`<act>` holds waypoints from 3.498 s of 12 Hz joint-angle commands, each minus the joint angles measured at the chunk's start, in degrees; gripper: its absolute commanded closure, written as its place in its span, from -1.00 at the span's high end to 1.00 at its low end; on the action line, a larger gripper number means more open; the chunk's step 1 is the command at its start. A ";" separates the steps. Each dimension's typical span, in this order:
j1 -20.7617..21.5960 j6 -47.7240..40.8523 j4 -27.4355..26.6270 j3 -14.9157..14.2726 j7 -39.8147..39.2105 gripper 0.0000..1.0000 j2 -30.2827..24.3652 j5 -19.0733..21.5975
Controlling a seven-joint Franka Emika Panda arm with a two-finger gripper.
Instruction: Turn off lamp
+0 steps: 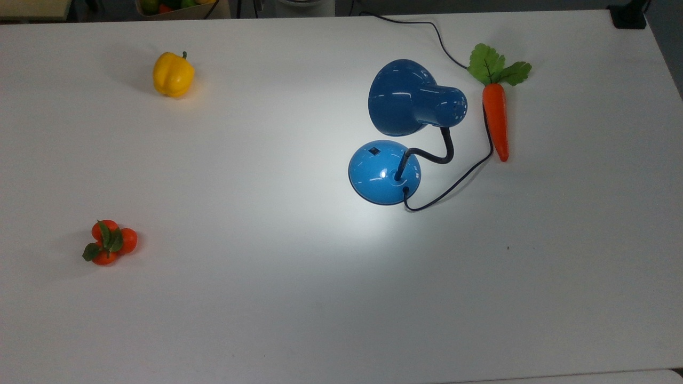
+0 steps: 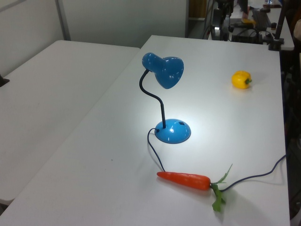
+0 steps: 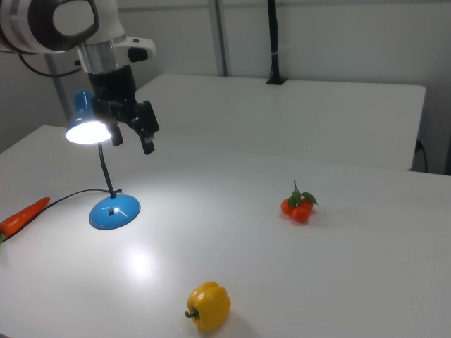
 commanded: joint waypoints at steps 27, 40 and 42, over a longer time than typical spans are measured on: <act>3.27 1.56 -3.57 0.61 -4.52 -1.00 0.72 0.03; 14.97 26.87 -17.29 0.70 -5.65 -1.00 8.71 0.03; 15.50 33.62 -20.88 0.70 -8.37 -1.00 8.90 0.03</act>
